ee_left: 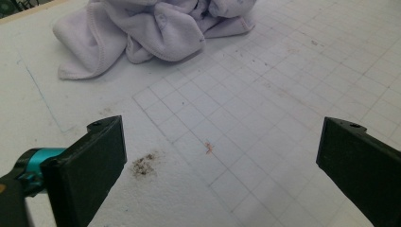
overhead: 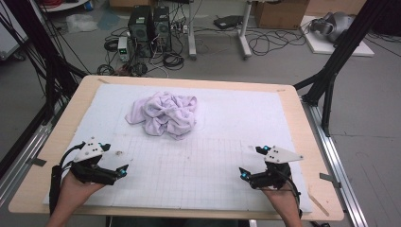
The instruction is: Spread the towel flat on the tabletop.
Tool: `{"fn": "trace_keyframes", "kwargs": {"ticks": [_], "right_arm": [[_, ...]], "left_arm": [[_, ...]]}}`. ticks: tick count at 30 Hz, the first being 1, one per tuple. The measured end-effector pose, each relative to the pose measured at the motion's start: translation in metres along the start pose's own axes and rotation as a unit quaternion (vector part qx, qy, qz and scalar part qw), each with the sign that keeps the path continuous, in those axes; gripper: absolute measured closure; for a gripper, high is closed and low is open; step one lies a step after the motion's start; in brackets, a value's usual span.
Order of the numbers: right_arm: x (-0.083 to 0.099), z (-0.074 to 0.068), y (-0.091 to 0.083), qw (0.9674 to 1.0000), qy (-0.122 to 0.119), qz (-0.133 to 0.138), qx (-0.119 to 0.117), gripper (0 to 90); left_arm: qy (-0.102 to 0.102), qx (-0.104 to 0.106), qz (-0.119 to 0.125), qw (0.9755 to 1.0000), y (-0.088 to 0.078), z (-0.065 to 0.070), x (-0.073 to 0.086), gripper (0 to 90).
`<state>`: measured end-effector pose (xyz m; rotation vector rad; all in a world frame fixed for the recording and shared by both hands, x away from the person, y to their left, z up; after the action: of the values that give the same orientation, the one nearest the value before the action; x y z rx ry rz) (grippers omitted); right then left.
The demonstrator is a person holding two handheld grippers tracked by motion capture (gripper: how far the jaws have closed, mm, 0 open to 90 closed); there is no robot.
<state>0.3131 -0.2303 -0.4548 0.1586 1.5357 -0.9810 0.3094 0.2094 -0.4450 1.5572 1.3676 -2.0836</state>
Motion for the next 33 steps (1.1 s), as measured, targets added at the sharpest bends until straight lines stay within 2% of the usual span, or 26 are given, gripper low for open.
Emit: {"fn": "trace_keyframes", "kwargs": {"ticks": [13, 22, 33], "right_arm": [[-0.0006, 0.0009, 0.0006, 0.9999, 0.010, 0.007, -0.005, 3.2], [-0.0003, 0.0011, 0.0000, 0.9999, 0.009, 0.007, -0.005, 3.2], [-0.0071, -0.0020, 0.0090, 0.9997, 0.013, 0.009, -0.018, 3.2]], "left_arm": [[-0.001, 0.003, 0.002, 1.0000, 0.0005, -0.0018, 0.0002, 2.8], [-0.004, 0.010, 0.003, 0.9999, 0.0003, -0.0007, -0.0001, 2.8], [-0.009, 0.006, 0.006, 0.9999, 0.0015, 0.0001, 0.0000, 2.8]]}}
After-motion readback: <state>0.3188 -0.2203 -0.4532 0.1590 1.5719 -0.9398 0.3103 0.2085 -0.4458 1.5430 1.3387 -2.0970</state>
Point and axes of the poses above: each handheld gripper's, and its own axes: y roughly forward along the jaws, x roughly out of its underside, z roughly to its right, the point moved 8 cm from there along y, roughly forward along the jaws, and after that the axes turned 4 degrees about -y, right-handed, at the moved point
